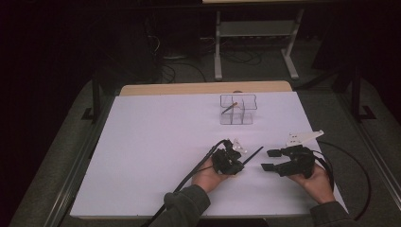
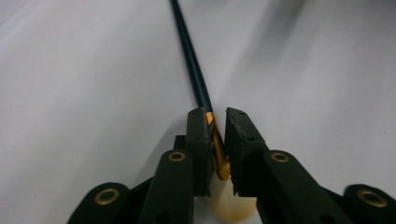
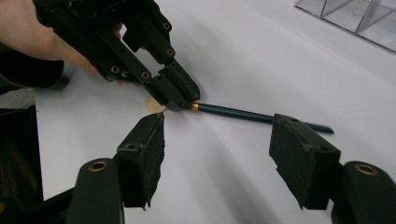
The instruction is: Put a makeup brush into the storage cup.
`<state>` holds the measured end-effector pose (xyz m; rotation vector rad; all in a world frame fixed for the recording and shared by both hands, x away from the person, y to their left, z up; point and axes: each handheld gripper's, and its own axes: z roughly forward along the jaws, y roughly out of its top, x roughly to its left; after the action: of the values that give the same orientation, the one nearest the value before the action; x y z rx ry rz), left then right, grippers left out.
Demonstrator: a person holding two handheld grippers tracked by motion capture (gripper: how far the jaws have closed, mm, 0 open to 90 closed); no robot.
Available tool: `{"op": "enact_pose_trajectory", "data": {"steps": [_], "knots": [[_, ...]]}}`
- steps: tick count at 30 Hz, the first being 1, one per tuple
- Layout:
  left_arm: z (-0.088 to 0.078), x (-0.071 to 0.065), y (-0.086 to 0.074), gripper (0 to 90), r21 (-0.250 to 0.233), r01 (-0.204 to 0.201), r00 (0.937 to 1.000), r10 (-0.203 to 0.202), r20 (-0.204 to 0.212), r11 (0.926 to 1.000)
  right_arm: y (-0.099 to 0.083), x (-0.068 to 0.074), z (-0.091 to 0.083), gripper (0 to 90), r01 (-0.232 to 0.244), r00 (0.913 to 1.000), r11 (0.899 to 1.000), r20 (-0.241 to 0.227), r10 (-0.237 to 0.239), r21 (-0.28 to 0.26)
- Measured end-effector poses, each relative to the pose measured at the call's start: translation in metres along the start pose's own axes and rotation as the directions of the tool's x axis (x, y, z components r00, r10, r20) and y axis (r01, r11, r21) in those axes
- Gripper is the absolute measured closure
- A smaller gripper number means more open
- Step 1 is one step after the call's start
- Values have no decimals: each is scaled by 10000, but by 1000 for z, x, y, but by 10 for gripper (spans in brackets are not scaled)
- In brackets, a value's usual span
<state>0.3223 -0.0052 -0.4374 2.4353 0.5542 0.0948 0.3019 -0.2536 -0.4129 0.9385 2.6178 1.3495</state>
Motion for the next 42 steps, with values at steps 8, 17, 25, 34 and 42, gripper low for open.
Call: {"op": "enact_pose_trajectory", "data": {"steps": [8,17,25,34,42], "knots": [[-2,5,0,836,181,-259,9994,254,227,9995,2,1,5,356,135,9998,9997,-124,-133,180],[-7,9,-3,838,278,-207,9969,185,766,9994,10,3,16,376,602,9975,9954,-401,-574,742],[-15,9,-6,839,255,-533,9926,502,1103,9983,19,7,29,404,1112,9922,9840,-711,-1021,1392],[-34,13,-12,839,157,-901,9863,871,1399,9958,35,15,38,432,1950,9770,9632,-1231,-1741,1852],[-38,12,-15,840,241,-1085,9823,1035,1562,9938,44,18,57,452,2626,9588,9368,-1715,-2265,2311]]}}
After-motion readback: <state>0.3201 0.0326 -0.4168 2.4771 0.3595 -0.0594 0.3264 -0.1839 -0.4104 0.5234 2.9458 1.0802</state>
